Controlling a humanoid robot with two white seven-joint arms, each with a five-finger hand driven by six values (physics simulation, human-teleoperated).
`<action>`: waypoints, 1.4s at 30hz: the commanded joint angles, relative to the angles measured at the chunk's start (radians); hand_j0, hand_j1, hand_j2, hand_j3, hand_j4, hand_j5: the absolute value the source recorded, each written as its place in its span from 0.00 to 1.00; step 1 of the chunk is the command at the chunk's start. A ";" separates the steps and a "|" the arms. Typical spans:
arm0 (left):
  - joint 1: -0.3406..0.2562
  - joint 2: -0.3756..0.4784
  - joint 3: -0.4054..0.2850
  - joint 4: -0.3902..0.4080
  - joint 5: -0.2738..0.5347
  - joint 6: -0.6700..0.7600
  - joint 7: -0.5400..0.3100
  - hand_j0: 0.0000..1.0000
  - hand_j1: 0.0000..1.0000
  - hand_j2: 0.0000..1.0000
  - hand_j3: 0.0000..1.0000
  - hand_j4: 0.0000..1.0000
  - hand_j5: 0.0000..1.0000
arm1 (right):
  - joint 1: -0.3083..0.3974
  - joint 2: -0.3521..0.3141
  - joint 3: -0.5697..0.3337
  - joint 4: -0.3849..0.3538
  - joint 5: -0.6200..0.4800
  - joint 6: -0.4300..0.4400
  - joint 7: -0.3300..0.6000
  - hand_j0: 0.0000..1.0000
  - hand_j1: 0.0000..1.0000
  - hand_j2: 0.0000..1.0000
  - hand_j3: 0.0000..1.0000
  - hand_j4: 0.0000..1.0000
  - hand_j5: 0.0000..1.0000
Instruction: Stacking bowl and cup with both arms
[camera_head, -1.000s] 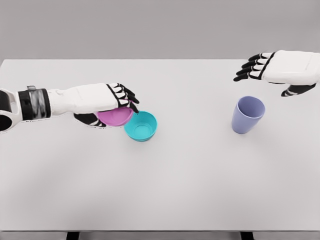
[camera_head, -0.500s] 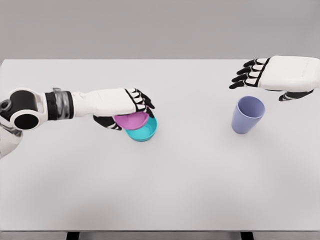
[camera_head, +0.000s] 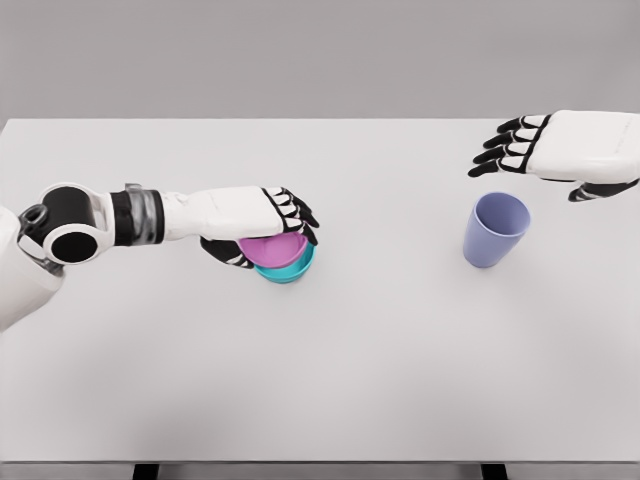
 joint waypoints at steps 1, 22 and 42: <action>0.000 -0.001 0.000 0.001 0.005 0.003 0.000 0.70 0.70 0.70 0.70 0.70 0.70 | 0.000 -0.004 -0.003 -0.005 -0.005 0.003 0.000 1.00 1.00 1.00 1.00 1.00 1.00; -0.008 -0.007 -0.008 0.017 -0.008 -0.008 0.000 1.00 1.00 1.00 1.00 1.00 1.00 | 0.009 -0.024 -0.002 -0.048 -0.014 0.003 0.000 1.00 1.00 1.00 1.00 1.00 1.00; 0.127 0.352 0.133 -0.115 0.719 -0.175 0.000 1.00 1.00 1.00 1.00 1.00 1.00 | 0.041 -0.089 0.020 -0.046 -0.022 0.003 0.000 1.00 1.00 1.00 1.00 1.00 1.00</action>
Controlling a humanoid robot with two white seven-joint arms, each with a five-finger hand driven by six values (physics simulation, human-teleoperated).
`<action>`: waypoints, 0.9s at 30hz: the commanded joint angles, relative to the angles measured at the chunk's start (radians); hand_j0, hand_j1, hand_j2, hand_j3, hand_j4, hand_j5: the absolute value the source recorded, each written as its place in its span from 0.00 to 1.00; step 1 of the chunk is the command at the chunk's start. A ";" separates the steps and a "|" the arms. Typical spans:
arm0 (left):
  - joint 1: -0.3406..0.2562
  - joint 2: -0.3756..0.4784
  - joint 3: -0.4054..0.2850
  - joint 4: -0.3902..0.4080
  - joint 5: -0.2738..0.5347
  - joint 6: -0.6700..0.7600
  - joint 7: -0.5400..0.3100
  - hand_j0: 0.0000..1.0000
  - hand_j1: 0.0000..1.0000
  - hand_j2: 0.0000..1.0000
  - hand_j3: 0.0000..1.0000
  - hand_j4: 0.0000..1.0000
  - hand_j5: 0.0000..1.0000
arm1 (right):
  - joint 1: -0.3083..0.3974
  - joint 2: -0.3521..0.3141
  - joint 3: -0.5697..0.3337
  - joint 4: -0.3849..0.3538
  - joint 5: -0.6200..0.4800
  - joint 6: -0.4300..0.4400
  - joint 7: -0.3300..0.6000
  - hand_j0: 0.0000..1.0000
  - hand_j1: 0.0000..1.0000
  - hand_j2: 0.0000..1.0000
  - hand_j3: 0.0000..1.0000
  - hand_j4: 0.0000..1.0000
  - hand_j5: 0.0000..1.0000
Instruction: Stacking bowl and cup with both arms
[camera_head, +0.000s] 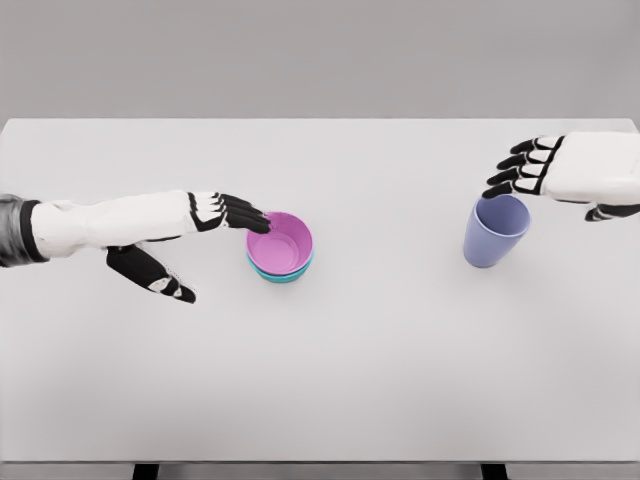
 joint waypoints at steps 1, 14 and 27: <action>0.008 0.076 0.016 0.006 0.095 -0.001 0.001 1.00 1.00 1.00 1.00 1.00 1.00 | 0.000 -0.016 0.011 0.002 -0.003 0.003 0.000 1.00 1.00 1.00 1.00 1.00 1.00; 0.097 0.116 0.101 0.029 0.082 -0.001 0.001 1.00 1.00 1.00 1.00 1.00 1.00 | -0.037 0.033 0.092 0.008 0.009 0.003 0.000 1.00 1.00 1.00 1.00 1.00 1.00; 0.100 0.111 0.102 0.031 0.083 -0.001 0.001 1.00 1.00 1.00 1.00 1.00 1.00 | -0.094 0.082 0.180 0.058 0.015 0.003 0.000 1.00 1.00 1.00 1.00 1.00 1.00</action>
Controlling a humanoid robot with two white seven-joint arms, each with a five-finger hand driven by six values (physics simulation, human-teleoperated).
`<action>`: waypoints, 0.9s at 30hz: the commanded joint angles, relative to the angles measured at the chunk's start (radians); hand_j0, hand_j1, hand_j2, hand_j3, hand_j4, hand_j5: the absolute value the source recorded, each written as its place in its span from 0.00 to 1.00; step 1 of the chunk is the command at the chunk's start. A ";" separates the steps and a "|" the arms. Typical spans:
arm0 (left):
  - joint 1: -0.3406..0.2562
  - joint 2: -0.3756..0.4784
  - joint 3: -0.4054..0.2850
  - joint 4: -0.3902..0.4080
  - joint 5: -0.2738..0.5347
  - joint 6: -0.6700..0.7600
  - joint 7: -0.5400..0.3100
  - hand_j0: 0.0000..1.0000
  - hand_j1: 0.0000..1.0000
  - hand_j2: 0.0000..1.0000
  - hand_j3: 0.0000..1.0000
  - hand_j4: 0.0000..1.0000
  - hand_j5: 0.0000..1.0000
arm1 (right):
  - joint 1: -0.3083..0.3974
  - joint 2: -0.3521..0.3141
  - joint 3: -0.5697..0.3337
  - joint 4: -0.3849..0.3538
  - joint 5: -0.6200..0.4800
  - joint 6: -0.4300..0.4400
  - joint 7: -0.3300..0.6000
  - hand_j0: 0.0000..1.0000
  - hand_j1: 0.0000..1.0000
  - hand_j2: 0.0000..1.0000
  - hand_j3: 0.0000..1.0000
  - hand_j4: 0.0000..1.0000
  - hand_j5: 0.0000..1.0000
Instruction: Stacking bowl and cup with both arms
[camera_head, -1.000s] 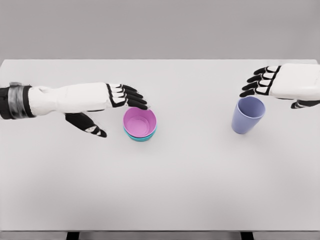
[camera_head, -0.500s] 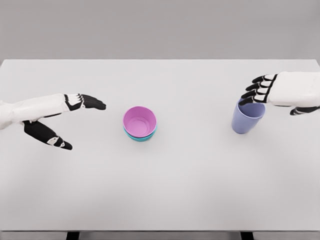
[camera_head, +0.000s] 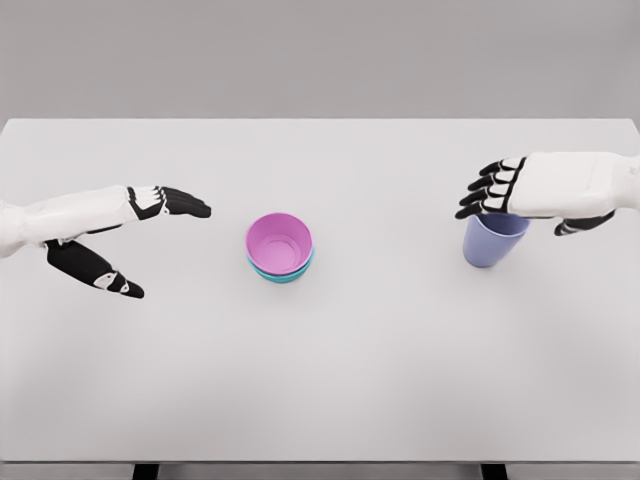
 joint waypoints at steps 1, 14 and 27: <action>0.000 -0.001 0.001 -0.002 0.009 0.003 0.000 1.00 1.00 1.00 1.00 1.00 1.00 | 0.000 0.012 0.015 0.028 -0.001 0.002 0.000 1.00 1.00 1.00 1.00 1.00 1.00; 0.000 -0.001 0.005 0.012 0.006 0.003 0.000 1.00 1.00 1.00 1.00 1.00 1.00 | -0.012 0.096 0.036 0.151 0.044 0.002 0.000 1.00 1.00 1.00 1.00 1.00 1.00; 0.002 -0.007 0.007 0.010 0.007 0.003 0.000 1.00 1.00 1.00 1.00 1.00 1.00 | -0.021 0.151 0.081 0.227 0.079 0.002 0.000 1.00 1.00 1.00 1.00 1.00 1.00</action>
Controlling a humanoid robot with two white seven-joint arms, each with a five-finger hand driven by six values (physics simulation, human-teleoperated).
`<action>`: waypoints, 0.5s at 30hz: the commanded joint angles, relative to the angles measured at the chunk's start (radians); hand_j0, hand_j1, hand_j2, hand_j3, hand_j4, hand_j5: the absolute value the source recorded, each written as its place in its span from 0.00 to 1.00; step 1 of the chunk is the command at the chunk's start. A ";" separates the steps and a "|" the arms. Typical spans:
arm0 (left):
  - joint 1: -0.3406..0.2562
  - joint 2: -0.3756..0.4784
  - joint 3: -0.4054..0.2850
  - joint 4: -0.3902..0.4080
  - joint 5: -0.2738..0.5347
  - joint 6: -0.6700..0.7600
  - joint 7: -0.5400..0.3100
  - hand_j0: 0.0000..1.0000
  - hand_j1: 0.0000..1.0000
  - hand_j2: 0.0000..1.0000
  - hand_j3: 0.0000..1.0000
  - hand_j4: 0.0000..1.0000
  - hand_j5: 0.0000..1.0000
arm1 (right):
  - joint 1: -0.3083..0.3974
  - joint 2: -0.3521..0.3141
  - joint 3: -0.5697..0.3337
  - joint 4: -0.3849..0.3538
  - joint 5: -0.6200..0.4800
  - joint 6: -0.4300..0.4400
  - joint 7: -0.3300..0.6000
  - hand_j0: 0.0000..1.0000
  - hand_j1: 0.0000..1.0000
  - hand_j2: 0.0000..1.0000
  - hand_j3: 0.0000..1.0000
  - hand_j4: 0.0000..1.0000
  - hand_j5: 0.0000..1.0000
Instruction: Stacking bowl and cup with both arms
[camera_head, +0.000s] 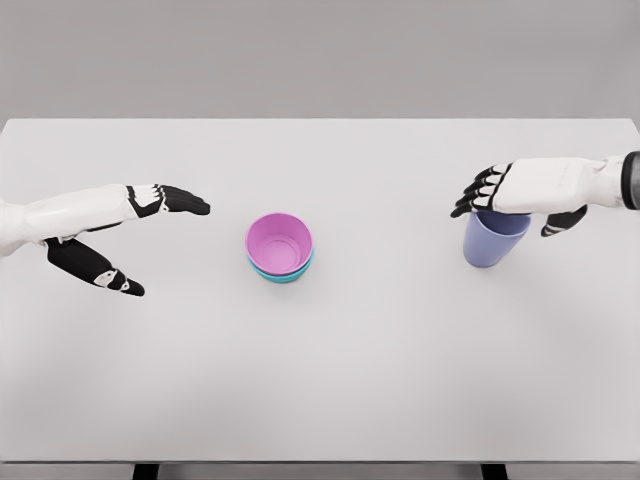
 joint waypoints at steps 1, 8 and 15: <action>0.000 0.001 0.000 0.000 0.008 0.003 0.000 1.00 1.00 1.00 1.00 1.00 1.00 | 0.000 0.014 0.007 0.016 0.001 0.002 0.000 1.00 1.00 1.00 1.00 1.00 1.00; 0.000 0.001 0.002 0.000 0.008 0.003 0.000 1.00 1.00 1.00 1.00 1.00 1.00 | 0.000 0.023 0.015 0.039 0.027 0.002 0.000 1.00 1.00 1.00 1.00 1.00 1.00; 0.000 0.001 0.002 -0.003 0.008 0.003 0.000 1.00 1.00 1.00 1.00 1.00 1.00 | -0.003 0.040 0.023 0.041 0.025 0.002 0.000 0.86 0.86 0.86 0.86 0.86 0.86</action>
